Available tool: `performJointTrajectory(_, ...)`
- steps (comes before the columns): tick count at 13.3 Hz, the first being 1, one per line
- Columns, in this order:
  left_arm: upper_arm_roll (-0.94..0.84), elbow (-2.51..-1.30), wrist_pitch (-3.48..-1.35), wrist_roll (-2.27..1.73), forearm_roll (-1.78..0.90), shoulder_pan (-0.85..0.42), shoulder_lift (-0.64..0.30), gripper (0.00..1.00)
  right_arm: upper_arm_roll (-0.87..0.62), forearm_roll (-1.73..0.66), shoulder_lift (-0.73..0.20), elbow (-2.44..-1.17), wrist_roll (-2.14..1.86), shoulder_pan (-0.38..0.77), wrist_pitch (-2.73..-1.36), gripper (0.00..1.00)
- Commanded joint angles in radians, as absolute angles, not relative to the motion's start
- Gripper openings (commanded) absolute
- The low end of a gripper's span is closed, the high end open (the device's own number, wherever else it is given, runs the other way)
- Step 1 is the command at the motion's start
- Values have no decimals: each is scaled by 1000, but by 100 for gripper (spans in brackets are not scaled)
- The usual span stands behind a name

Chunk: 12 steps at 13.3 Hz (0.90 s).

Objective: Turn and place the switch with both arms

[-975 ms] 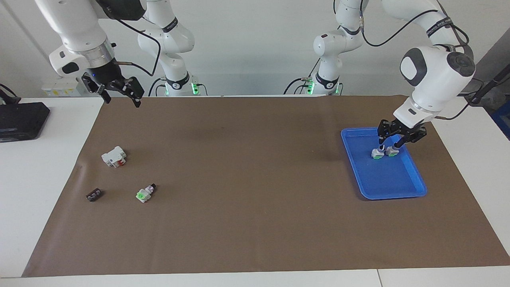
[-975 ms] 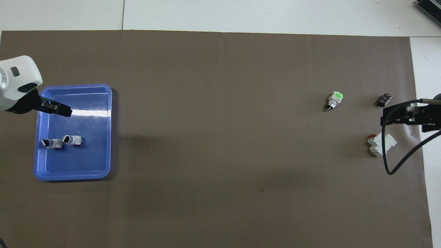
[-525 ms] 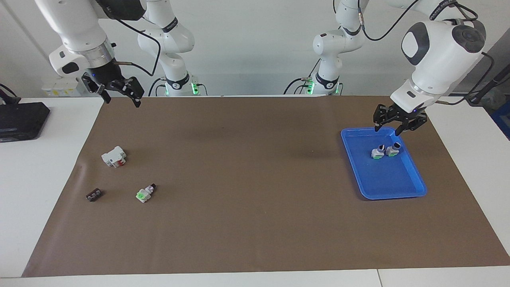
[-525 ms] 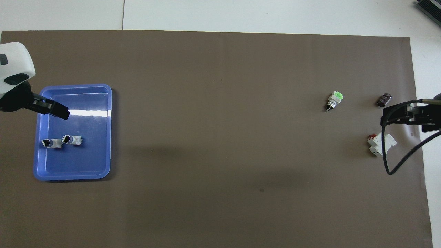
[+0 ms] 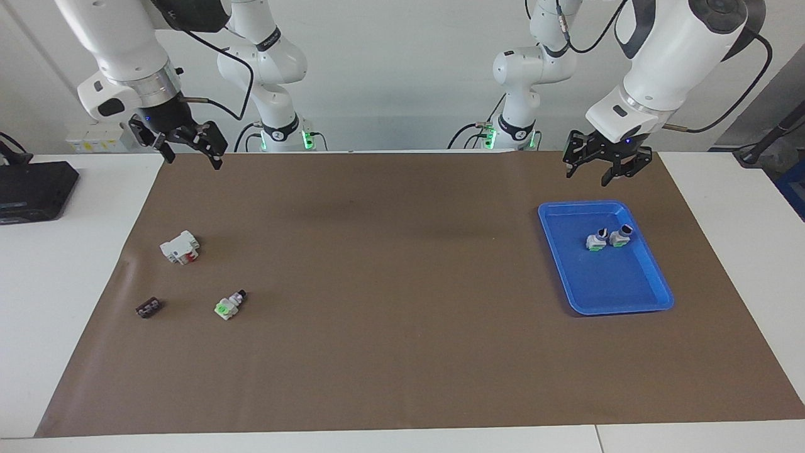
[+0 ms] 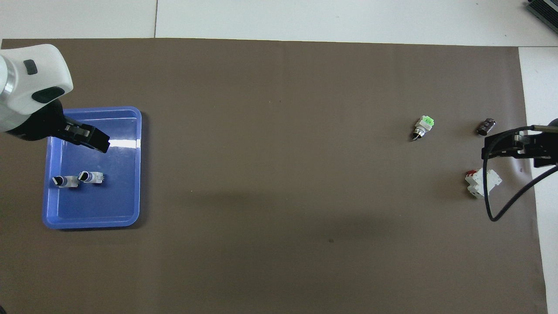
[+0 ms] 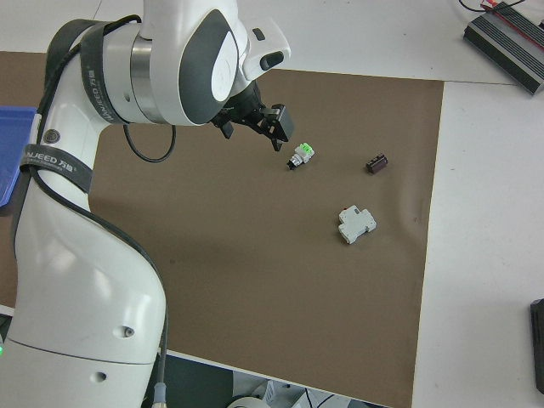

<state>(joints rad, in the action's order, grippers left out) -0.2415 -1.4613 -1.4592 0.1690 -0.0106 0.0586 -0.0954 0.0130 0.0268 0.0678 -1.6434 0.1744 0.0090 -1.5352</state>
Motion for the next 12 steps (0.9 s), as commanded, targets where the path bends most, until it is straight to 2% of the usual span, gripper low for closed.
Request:
performJointTrajectory(1, -226, -1427, -1445, 158, 15, 58, -117, 71, 17, 23, 80, -1652, 181, 14, -1545, 100)
performJointTrajectory(9, -222, -1483, -1509, 160, 14, 78, -103, 71, 17, 23, 80, -1652, 181, 14, -1545, 100)
performJointTrajectory(12, -97, -1514, -1542, 161, 11, -6, -91, 71, 17, 23, 80, -1652, 181, 14, -1545, 100)
